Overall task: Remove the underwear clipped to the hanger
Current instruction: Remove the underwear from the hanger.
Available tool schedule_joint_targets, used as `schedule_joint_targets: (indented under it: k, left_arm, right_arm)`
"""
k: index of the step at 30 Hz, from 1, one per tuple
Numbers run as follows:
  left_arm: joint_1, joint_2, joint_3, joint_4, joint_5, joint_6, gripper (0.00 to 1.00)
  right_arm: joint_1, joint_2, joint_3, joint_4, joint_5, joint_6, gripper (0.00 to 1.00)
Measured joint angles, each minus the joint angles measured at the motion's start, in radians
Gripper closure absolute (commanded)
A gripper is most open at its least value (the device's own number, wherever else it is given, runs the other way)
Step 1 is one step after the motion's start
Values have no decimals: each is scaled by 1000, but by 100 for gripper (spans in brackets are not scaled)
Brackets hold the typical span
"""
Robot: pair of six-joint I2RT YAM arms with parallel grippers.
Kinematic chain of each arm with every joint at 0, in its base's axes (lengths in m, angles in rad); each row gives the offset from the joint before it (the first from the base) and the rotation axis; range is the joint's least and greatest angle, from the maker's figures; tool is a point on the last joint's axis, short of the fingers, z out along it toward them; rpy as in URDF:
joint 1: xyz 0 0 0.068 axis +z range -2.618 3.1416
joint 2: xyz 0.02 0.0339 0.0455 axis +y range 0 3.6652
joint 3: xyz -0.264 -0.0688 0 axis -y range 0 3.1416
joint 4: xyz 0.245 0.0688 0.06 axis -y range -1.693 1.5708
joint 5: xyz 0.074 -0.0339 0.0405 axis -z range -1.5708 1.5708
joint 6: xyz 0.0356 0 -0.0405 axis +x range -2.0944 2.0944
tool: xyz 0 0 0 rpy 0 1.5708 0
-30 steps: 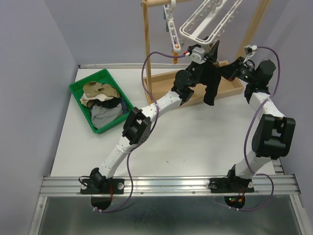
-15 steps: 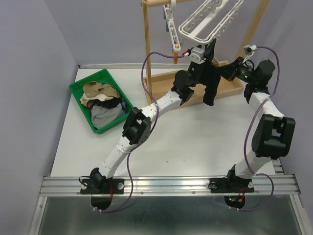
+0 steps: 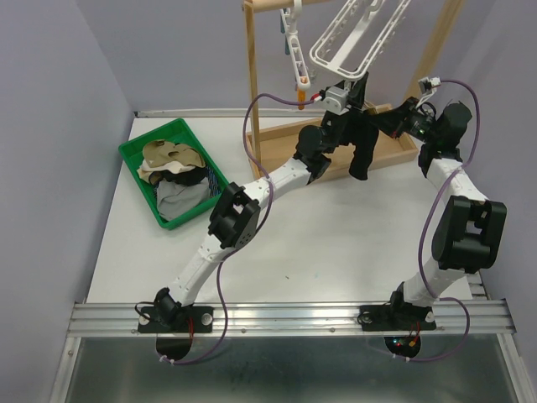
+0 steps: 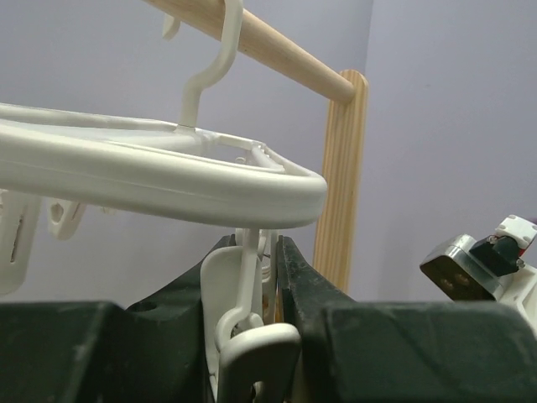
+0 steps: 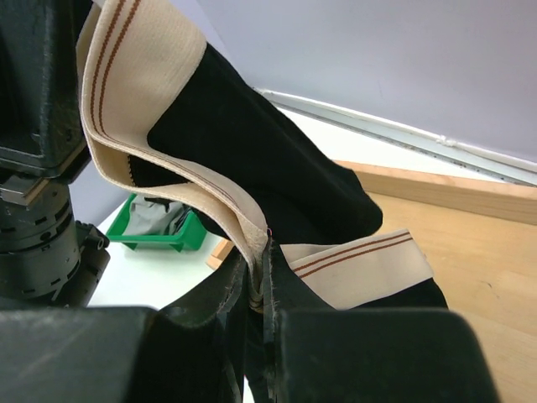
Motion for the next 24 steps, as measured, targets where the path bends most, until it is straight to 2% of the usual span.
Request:
schedule_joint_targets:
  k: [24]
  left_arm:
    - [1,-23,-10,19,-14,-24,92]
  right_arm:
    - [0,13,-43,-89,18,-108,90]
